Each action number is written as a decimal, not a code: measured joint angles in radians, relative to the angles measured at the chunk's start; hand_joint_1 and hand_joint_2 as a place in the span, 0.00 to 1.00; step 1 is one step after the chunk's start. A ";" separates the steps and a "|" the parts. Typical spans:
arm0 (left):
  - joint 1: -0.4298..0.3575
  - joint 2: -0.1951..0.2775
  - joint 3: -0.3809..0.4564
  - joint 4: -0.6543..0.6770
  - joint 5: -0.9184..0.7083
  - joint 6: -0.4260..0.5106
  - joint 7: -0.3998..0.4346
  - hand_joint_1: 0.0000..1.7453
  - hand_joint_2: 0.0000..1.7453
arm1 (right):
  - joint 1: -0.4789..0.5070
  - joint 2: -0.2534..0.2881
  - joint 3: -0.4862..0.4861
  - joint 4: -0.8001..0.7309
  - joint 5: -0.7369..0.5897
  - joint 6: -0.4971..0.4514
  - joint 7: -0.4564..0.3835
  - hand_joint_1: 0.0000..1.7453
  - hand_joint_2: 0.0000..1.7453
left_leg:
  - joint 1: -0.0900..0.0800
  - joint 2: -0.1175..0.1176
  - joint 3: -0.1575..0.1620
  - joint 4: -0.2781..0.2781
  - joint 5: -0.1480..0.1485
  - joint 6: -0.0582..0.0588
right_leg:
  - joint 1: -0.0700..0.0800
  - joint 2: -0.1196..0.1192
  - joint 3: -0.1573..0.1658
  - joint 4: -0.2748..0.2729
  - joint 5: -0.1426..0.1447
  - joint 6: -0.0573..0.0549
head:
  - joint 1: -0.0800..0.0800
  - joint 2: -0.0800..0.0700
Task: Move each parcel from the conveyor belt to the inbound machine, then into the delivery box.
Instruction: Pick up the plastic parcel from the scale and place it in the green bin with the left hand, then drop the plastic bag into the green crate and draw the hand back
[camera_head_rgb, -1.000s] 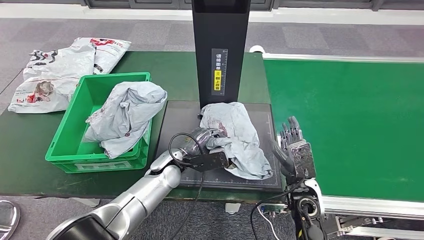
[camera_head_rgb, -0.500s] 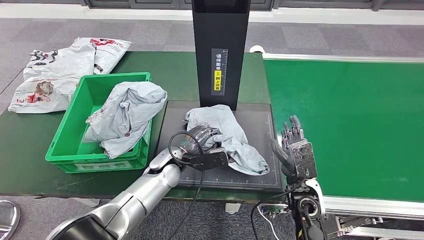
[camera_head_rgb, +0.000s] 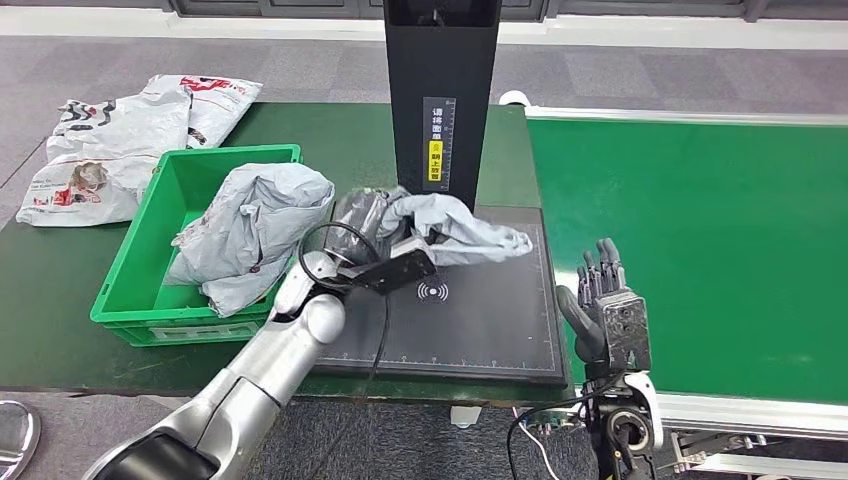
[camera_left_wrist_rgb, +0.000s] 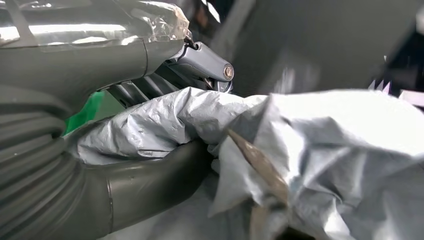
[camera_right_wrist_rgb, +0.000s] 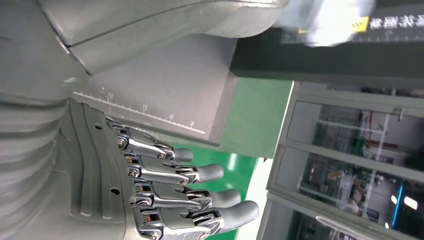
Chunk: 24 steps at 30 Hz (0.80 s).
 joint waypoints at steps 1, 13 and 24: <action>-0.001 0.002 0.015 -0.028 0.000 0.018 -0.001 1.00 1.00 | 0.002 0.002 -0.006 -0.009 0.000 0.000 0.002 0.00 1.00 | 0.000 0.000 0.000 0.000 0.000 0.000 | 0.000 0.000 0.000 0.000 0.000 0.000 | 0.000 0.000; -0.073 0.017 0.147 -0.222 0.091 0.161 -0.067 1.00 1.00 | 0.006 0.014 -0.105 -0.112 -0.007 0.004 0.027 0.00 1.00 | 0.000 0.000 0.000 0.000 0.000 0.000 | 0.000 0.000 0.000 0.000 0.000 0.000 | 0.000 0.000; -0.134 0.026 0.244 -0.208 0.151 0.298 -0.163 1.00 1.00 | -0.018 0.028 -0.175 -0.142 -0.008 -0.007 0.030 0.00 1.00 | 0.000 0.000 0.000 0.000 0.000 -0.001 | 0.000 0.001 0.000 0.001 0.000 0.000 | 0.000 0.000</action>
